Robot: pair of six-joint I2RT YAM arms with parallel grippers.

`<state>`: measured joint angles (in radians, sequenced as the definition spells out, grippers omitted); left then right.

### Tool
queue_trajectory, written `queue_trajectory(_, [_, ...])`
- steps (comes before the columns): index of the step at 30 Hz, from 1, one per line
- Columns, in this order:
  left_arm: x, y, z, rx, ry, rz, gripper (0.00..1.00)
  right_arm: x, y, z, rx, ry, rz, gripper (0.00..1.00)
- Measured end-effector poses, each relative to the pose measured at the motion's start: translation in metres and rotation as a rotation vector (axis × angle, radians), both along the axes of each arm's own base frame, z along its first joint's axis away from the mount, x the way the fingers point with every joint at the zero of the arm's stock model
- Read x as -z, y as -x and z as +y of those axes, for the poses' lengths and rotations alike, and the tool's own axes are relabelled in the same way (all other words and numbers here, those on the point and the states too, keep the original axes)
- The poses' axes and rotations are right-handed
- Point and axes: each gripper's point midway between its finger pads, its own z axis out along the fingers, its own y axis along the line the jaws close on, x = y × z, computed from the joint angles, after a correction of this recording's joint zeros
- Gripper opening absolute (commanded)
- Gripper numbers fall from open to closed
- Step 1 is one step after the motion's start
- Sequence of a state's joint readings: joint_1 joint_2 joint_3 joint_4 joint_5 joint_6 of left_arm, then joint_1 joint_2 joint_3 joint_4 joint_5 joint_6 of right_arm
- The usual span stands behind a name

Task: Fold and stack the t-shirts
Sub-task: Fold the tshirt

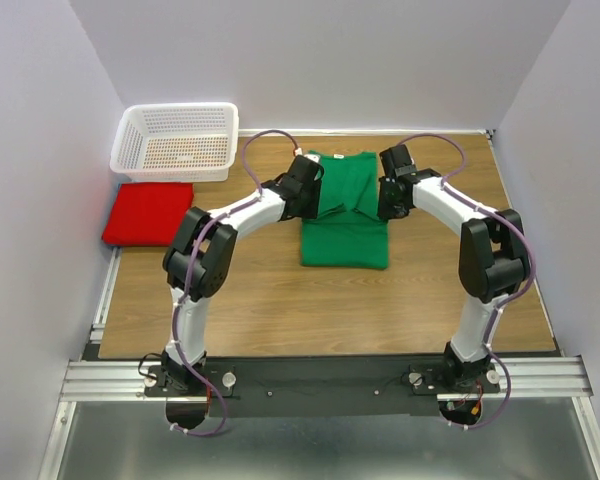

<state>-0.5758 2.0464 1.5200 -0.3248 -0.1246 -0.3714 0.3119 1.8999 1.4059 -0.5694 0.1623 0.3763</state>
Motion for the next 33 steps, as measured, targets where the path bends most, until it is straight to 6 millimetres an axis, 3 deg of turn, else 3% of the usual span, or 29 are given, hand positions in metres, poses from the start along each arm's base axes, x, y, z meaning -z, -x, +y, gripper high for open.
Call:
queue_trajectory(3, [-0.008, 0.0, 0.004, -0.02, -0.001, -0.022, 0.61, -0.004, 0.0, 0.0, -0.004, -0.002, -0.009, 0.37])
queue_trajectory(6, [-0.031, 0.006, 0.008, -0.041, 0.013, -0.063, 0.61, -0.021, -0.002, 0.002, -0.004, -0.018, -0.052, 0.37])
queue_trajectory(9, [-0.057, 0.017, 0.01, -0.056, 0.04, -0.105, 0.56, -0.041, 0.002, 0.008, -0.015, -0.05, -0.112, 0.27])
queue_trajectory(11, [-0.077, 0.033, 0.001, -0.037, 0.071, -0.139, 0.47, -0.053, 0.011, 0.018, -0.034, -0.085, -0.157, 0.25])
queue_trajectory(13, [-0.083, 0.048, -0.013, -0.008, 0.095, -0.15, 0.42, -0.057, 0.021, 0.038, -0.079, -0.124, -0.18, 0.25])
queue_trajectory(15, [-0.076, 0.066, -0.031, 0.035, 0.101, -0.137, 0.41, -0.051, 0.029, 0.058, -0.123, -0.151, -0.178, 0.25])
queue_trajectory(17, [-0.057, 0.086, -0.044, 0.078, 0.092, -0.09, 0.41, -0.036, 0.038, 0.078, -0.164, -0.176, -0.153, 0.25])
queue_trajectory(19, [-0.03, 0.102, -0.05, 0.107, 0.072, -0.026, 0.41, -0.023, 0.044, 0.087, -0.181, -0.188, -0.128, 0.25])
queue_trajectory(24, [0.016, 0.119, -0.05, 0.135, 0.045, 0.099, 0.39, 0.006, 0.04, 0.094, -0.168, -0.208, -0.102, 0.25])
queue_trajectory(33, [0.031, 0.136, -0.058, 0.192, 0.087, 0.191, 0.39, 0.03, 0.019, 0.103, -0.161, -0.207, -0.104, 0.24])
